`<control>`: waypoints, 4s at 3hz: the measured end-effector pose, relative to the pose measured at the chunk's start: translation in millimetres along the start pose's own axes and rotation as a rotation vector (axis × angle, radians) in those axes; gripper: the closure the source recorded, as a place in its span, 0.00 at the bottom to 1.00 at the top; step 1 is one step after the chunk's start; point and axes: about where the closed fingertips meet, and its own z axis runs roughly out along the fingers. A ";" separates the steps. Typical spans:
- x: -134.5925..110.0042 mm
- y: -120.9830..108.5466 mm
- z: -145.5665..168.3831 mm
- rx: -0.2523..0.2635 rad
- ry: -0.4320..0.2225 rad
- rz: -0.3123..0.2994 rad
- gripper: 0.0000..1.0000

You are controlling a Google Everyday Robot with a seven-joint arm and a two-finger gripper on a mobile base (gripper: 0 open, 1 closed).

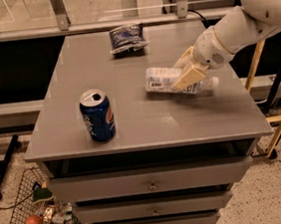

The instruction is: Move blue plastic bottle near blue chip bag

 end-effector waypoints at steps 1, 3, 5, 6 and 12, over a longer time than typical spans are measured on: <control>-8.9 -35.2 -39.9 0.132 -0.059 0.047 1.00; -12.1 -38.5 -36.0 0.148 -0.084 0.061 1.00; -43.9 -97.1 -42.3 0.413 -0.104 0.106 1.00; -50.2 -135.5 -51.5 0.526 -0.112 0.139 1.00; -47.0 -244.0 41.4 0.499 -0.067 0.273 1.00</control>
Offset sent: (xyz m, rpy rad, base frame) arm 0.0222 -0.0226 0.0373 0.0547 -0.0770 -0.1002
